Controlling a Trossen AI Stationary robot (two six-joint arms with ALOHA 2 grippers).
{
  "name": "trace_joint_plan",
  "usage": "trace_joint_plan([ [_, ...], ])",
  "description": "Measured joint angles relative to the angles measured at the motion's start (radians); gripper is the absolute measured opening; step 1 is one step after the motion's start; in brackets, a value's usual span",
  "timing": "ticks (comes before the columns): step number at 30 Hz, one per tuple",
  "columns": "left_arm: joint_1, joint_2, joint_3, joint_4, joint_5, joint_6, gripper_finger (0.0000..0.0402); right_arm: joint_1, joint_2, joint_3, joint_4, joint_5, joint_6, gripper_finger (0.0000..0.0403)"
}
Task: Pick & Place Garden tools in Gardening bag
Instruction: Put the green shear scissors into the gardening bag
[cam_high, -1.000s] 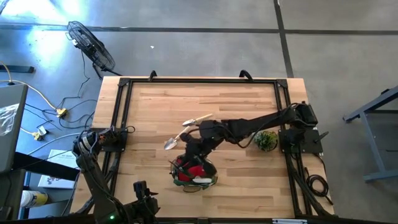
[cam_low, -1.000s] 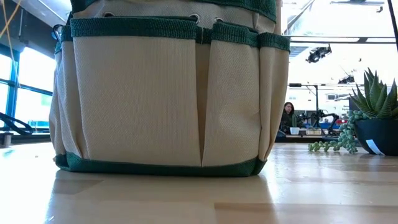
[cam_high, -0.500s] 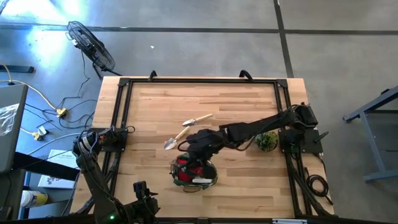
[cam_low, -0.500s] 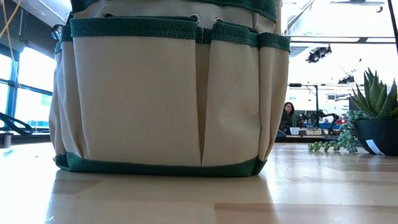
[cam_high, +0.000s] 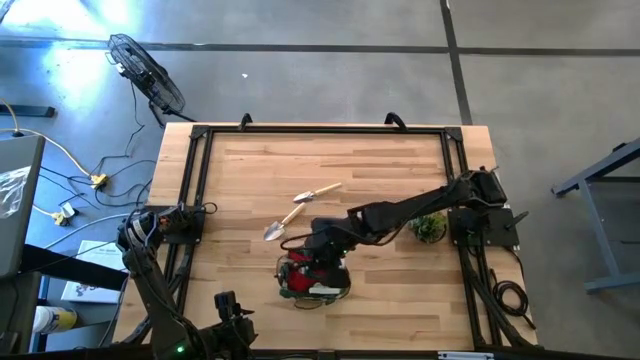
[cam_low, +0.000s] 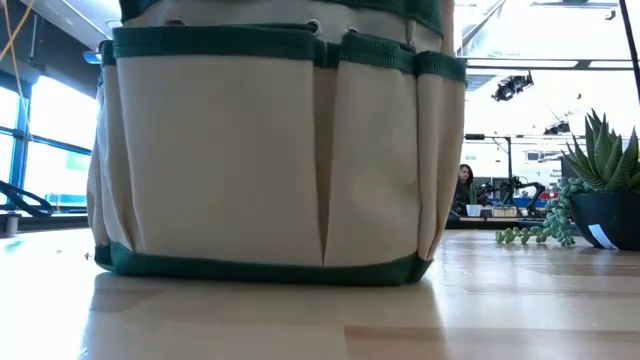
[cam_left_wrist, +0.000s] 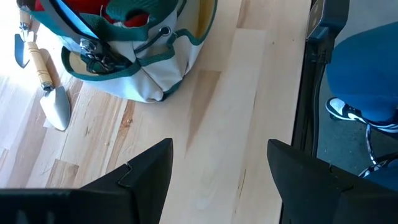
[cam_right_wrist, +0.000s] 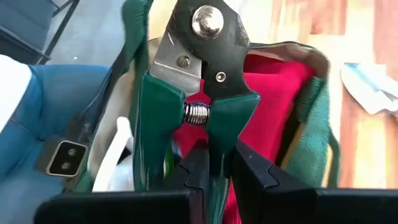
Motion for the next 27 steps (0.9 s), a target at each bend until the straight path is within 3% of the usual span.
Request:
trace_joint_plan([
  [27, 0.000, 0.000, 0.000, -0.005, -0.002, 0.002, 0.0251, 0.065, -0.001, 0.080, 0.110, -0.057, -0.008, 0.0033],
])
